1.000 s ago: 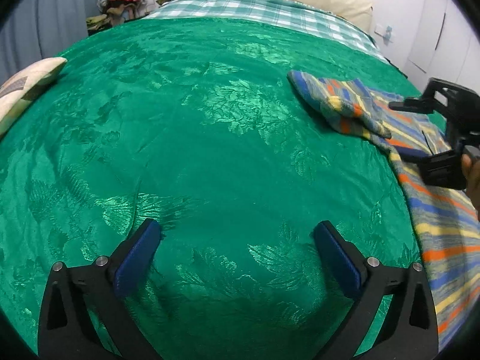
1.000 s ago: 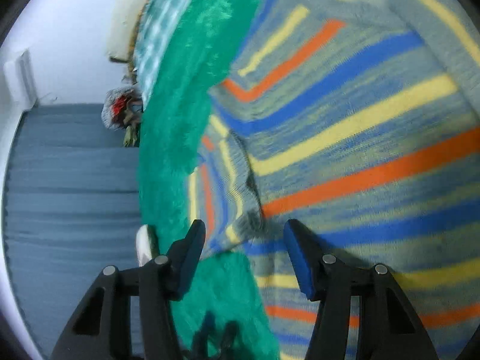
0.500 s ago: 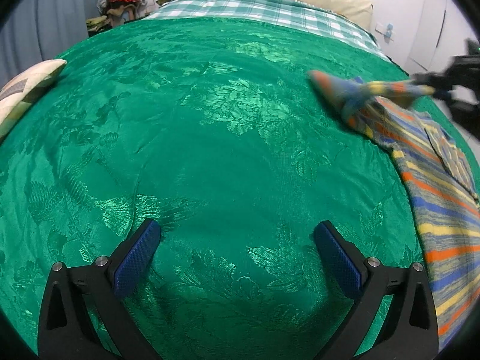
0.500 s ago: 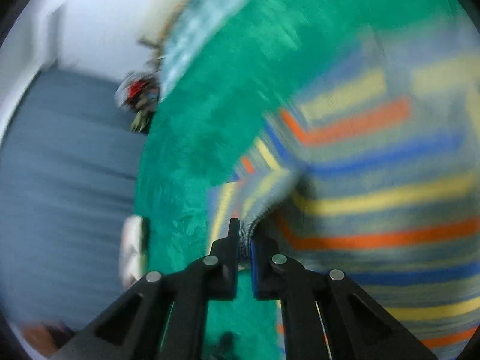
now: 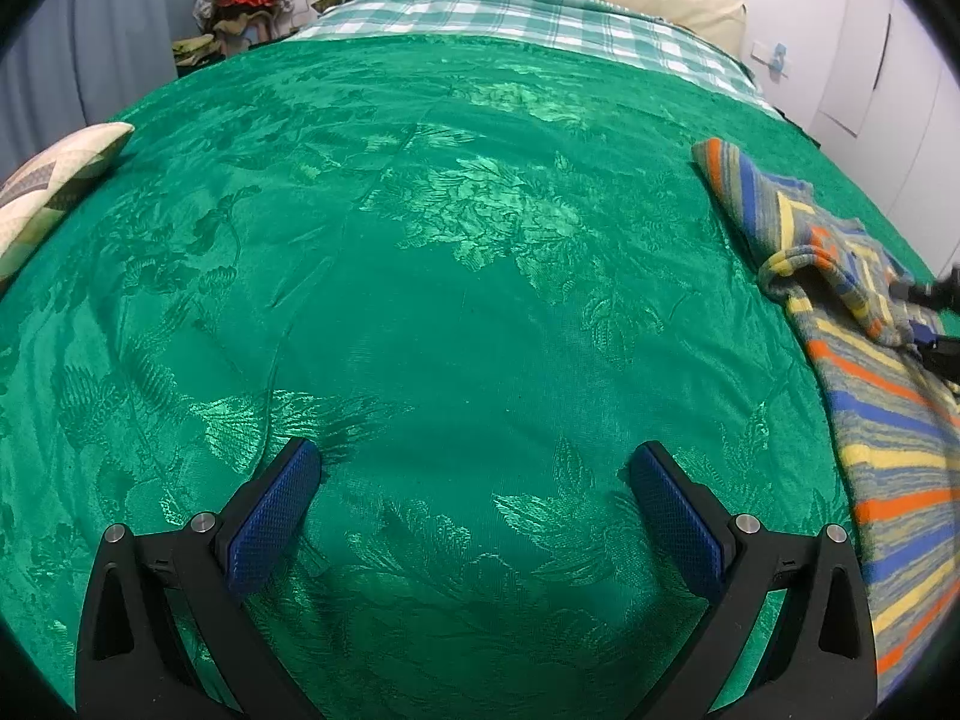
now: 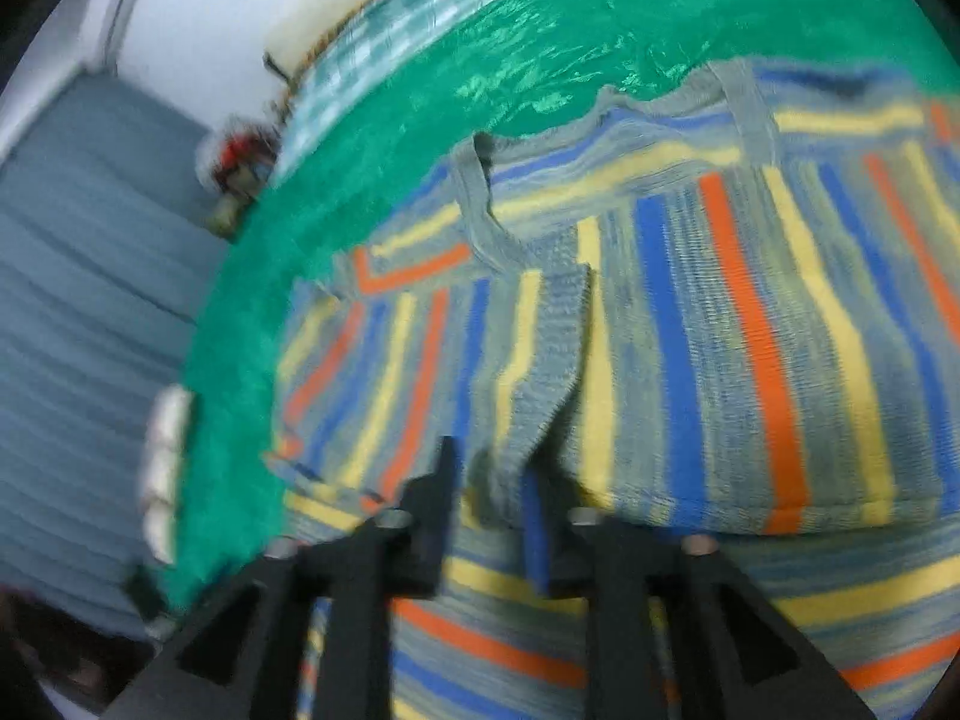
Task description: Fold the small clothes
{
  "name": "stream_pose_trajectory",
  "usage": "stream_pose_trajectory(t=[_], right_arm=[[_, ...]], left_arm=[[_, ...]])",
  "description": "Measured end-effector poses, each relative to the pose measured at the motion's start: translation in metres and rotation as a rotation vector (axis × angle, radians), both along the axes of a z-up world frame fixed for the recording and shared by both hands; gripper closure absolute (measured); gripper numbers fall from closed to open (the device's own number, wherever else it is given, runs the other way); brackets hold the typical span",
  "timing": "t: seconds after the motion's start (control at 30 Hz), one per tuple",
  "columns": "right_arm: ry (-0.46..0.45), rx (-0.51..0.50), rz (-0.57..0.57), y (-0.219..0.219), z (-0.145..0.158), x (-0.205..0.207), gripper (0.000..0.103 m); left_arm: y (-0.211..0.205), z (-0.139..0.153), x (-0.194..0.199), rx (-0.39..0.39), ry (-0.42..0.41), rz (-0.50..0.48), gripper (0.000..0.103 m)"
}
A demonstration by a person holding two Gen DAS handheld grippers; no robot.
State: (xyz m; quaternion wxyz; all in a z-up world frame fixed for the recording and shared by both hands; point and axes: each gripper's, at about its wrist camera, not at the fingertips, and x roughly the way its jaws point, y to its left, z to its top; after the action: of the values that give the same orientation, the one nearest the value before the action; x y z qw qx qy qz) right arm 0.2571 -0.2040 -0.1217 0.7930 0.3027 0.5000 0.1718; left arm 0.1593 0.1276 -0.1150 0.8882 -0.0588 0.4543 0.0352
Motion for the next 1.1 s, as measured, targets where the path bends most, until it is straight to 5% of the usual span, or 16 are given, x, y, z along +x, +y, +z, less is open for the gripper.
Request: stream_pose_trajectory(t=[0.07, 0.1, 0.13, 0.17, 0.33, 0.5, 0.63, 0.73, 0.9, 1.0, 1.1], right_arm=[[0.033, 0.038, -0.039, 0.000, -0.005, 0.011, 0.067], [0.044, 0.024, -0.048, -0.001, -0.005, 0.015, 0.077], [0.042, -0.037, -0.048, 0.002, 0.000, 0.021, 0.100], [0.016, -0.088, -0.036, 0.003, 0.008, 0.022, 0.100], [-0.212, -0.279, 0.020, 0.005, 0.075, 0.008, 0.100], [-0.003, -0.513, -0.018, -0.007, 0.029, 0.015, 0.094], [-0.018, -0.528, -0.060, -0.024, 0.045, 0.002, 0.073], [-0.119, -0.594, -0.066, -0.032, 0.075, -0.018, 0.058], [-0.195, -0.499, 0.143, -0.022, 0.089, -0.022, 0.056], [-0.152, -0.481, 0.241, -0.010, 0.065, -0.016, 0.059], [-0.056, -0.516, 0.339, -0.003, 0.030, -0.029, 0.066]], left_arm=[[0.000, 0.000, 0.000, 0.000, 0.000, 0.000, 0.000], [0.000, 0.000, 0.000, -0.001, 0.000, -0.001, 0.000], [0.000, 0.000, 0.000, -0.001, 0.000, -0.001, 0.000], [0.000, 0.000, 0.001, -0.002, 0.000, -0.001, 0.000], [-0.001, 0.000, 0.001, 0.003, 0.001, 0.000, 0.000], [-0.002, 0.001, 0.001, 0.010, 0.010, 0.000, 0.000], [-0.009, 0.020, 0.003, 0.045, 0.031, -0.006, 0.002], [-0.041, 0.056, 0.014, 0.030, -0.051, -0.087, 0.002], [-0.130, 0.092, 0.072, -0.052, -0.118, -0.250, 0.002], [-0.177, 0.072, 0.115, -0.084, -0.039, -0.308, 0.004], [-0.193, 0.014, 0.135, -0.007, 0.148, -0.325, 0.030]])
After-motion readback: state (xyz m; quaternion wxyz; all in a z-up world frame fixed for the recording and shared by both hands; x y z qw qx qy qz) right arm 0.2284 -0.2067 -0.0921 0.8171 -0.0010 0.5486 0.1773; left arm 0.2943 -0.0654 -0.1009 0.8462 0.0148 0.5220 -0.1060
